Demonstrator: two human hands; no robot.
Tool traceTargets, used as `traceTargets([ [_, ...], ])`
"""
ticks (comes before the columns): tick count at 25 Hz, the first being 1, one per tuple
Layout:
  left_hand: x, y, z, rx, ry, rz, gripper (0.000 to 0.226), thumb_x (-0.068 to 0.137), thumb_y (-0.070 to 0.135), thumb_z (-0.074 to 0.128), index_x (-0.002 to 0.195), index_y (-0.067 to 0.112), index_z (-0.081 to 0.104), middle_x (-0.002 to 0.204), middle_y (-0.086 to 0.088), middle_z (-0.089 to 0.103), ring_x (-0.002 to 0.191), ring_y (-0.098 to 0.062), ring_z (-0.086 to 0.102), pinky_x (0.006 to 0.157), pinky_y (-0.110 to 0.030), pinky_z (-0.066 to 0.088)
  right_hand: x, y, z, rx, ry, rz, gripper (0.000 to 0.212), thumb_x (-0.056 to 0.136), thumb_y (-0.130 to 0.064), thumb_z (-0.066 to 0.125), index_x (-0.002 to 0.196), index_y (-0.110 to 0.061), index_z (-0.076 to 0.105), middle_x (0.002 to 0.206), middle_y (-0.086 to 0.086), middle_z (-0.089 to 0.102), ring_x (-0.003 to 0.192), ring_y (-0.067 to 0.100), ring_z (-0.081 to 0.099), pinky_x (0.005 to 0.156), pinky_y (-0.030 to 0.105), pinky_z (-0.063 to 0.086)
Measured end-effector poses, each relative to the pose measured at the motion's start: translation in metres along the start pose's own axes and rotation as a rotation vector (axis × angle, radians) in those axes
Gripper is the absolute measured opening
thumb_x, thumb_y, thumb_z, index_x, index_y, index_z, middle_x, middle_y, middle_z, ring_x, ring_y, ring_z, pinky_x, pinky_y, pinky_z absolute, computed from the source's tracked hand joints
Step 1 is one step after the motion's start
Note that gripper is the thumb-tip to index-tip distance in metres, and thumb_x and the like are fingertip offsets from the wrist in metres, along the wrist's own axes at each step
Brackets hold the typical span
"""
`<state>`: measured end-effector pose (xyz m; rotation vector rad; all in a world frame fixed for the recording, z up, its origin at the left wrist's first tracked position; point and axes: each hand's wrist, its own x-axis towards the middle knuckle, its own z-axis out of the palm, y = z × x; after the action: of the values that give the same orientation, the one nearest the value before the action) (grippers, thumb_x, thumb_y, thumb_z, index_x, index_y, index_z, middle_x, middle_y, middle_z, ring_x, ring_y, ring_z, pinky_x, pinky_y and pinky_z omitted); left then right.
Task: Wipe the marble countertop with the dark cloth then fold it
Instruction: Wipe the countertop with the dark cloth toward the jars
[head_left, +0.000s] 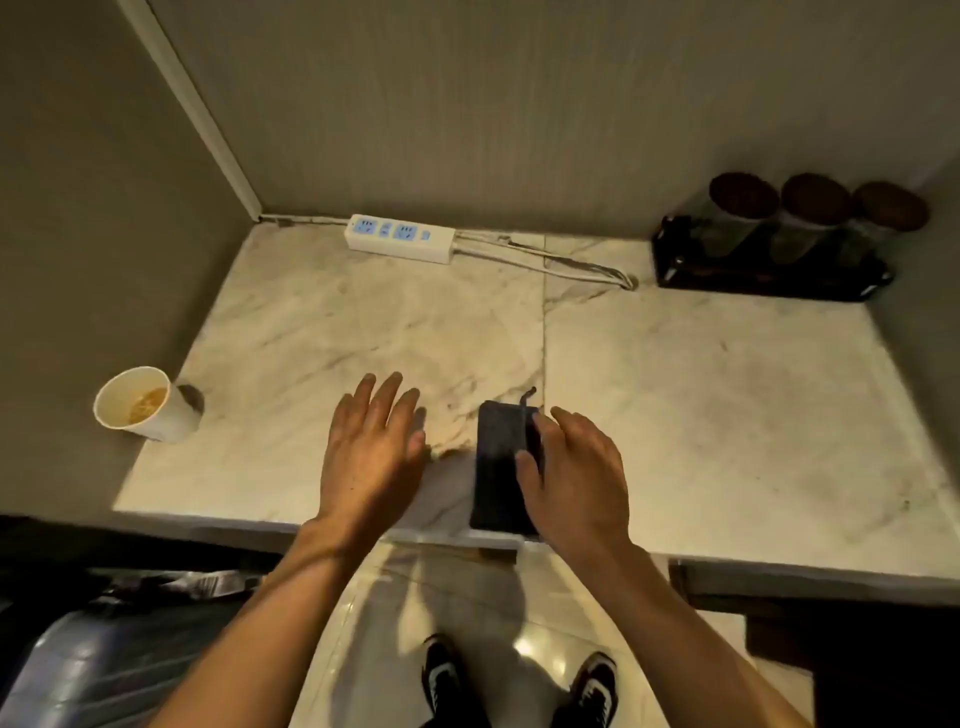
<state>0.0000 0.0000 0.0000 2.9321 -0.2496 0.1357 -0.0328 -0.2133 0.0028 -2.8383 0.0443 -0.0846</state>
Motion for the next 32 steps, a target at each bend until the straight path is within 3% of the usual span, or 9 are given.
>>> traceTargets([
  [4, -0.004, -0.008, 0.045, -0.026, -0.072, 0.032, 0.043, 0.089, 0.029, 0.048, 0.129, 0.012, 0.048, 0.140, -0.014, 0.049, 0.132, -0.038, 0.041, 0.107, -0.057, 0.034, -0.002, -0.018, 0.045, -0.018, -0.090, 0.049, 0.055, 0.089, -0.042, 0.043, 0.133, -0.009, 0.051, 0.143, 0.018, 0.046, 0.131, 0.038, 0.042, 0.107, 0.051, 0.036],
  [9, -0.007, -0.011, 0.084, -0.079, -0.091, 0.033, 0.052, 0.097, 0.037, 0.035, 0.141, 0.010, 0.043, 0.149, -0.018, 0.041, 0.140, -0.036, 0.031, 0.112, -0.056, 0.026, 0.009, -0.031, 0.074, 0.016, -0.032, 0.075, 0.059, 0.092, -0.038, 0.032, 0.140, -0.006, 0.042, 0.149, 0.019, 0.039, 0.137, 0.036, 0.033, 0.110, 0.050, 0.033],
  [14, -0.007, -0.011, 0.092, -0.037, -0.070, 0.026, 0.053, 0.096, 0.035, 0.032, 0.142, 0.012, 0.042, 0.149, -0.016, 0.042, 0.140, -0.033, 0.033, 0.114, -0.053, 0.023, 0.014, -0.038, 0.090, 0.055, -0.014, 0.099, 0.060, 0.091, -0.035, 0.033, 0.144, -0.005, 0.036, 0.151, 0.020, 0.034, 0.140, 0.037, 0.027, 0.113, 0.048, 0.027],
  [18, -0.008, -0.011, 0.092, -0.028, -0.073, 0.024, 0.053, 0.096, 0.034, 0.033, 0.143, 0.012, 0.041, 0.148, -0.016, 0.043, 0.140, -0.034, 0.033, 0.114, -0.054, 0.023, 0.013, -0.038, 0.096, 0.051, 0.000, 0.084, 0.060, 0.094, -0.035, 0.040, 0.148, -0.013, 0.028, 0.154, 0.019, 0.028, 0.143, 0.037, 0.019, 0.115, 0.048, 0.024],
  [24, -0.007, -0.011, 0.093, -0.044, -0.052, 0.026, 0.051, 0.096, 0.035, 0.034, 0.141, 0.012, 0.043, 0.148, -0.016, 0.043, 0.139, -0.034, 0.034, 0.113, -0.055, 0.024, 0.009, -0.031, 0.097, 0.009, -0.025, 0.041, 0.057, 0.096, -0.034, 0.030, 0.150, -0.015, 0.026, 0.157, 0.016, 0.022, 0.145, 0.034, 0.016, 0.116, 0.048, 0.019],
  [28, -0.009, -0.012, 0.093, -0.046, -0.084, 0.029, 0.054, 0.097, 0.037, 0.031, 0.146, 0.013, 0.037, 0.153, -0.016, 0.036, 0.143, -0.033, 0.025, 0.115, -0.054, 0.021, -0.004, -0.011, 0.091, -0.011, -0.096, -0.055, 0.059, 0.097, -0.036, 0.029, 0.151, -0.013, 0.022, 0.159, 0.009, 0.019, 0.146, 0.028, 0.013, 0.117, 0.046, 0.015],
  [32, -0.010, -0.009, 0.091, -0.047, -0.092, 0.021, 0.053, 0.097, 0.037, 0.030, 0.143, 0.012, 0.039, 0.151, -0.017, 0.037, 0.142, -0.035, 0.027, 0.114, -0.056, 0.022, -0.010, 0.043, 0.067, -0.194, -0.177, -0.305, 0.058, 0.098, -0.037, 0.028, 0.150, -0.011, 0.023, 0.158, 0.008, 0.022, 0.147, 0.025, 0.011, 0.114, 0.043, 0.016],
])
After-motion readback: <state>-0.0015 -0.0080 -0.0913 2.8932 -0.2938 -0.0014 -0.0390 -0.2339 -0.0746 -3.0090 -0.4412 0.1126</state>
